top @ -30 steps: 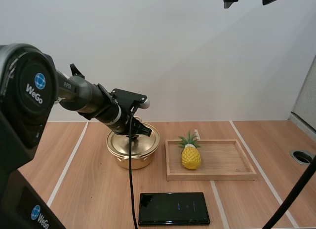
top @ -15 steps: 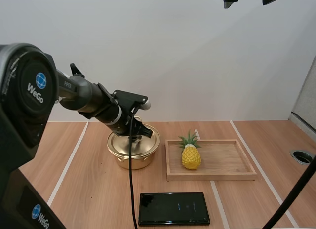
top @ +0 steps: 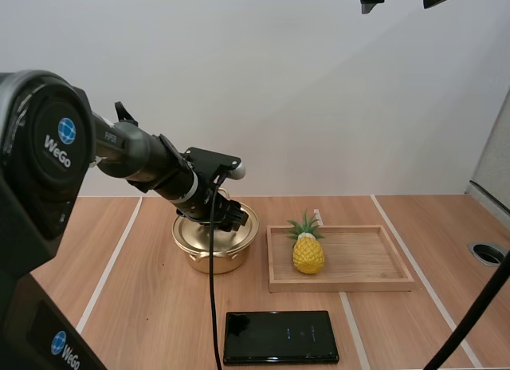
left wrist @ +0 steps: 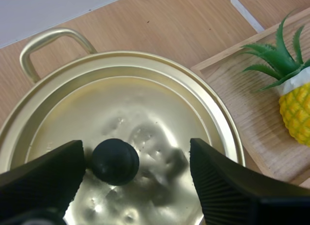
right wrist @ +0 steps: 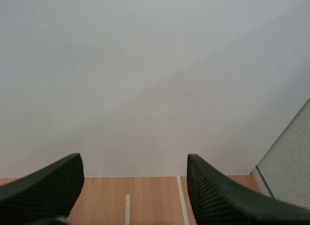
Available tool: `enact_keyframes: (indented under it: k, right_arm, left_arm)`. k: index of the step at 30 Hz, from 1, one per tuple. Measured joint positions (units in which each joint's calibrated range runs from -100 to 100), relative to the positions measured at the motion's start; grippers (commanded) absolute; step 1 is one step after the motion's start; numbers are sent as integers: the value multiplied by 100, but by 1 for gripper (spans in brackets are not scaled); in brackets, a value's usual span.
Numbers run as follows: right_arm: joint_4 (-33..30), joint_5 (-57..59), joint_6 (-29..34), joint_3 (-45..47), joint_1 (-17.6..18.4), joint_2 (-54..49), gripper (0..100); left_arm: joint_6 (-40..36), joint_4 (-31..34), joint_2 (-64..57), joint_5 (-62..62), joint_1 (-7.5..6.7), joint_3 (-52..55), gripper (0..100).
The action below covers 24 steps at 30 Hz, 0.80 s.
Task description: Open the pot, put the grape inside, and close it
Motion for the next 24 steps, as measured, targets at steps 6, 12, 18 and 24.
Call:
enact_keyframes:
  k: [6,12,18,24]
  right_arm:
    - [15,0,-7,0,0,0,100]
    - [24,0,-80,0,0,0,100]
    - [41,0,-92,0,0,0,100]
    - [39,0,-92,0,0,0,100]
  left_arm:
    - [-122,82,-27,-111,0,-32,100]
    - [-571,410,-335,35,0,-378,100]
    - [-994,688,-886,52,0,-917,100]
    - [-1329,936,-1503,68,0,-1445,100]
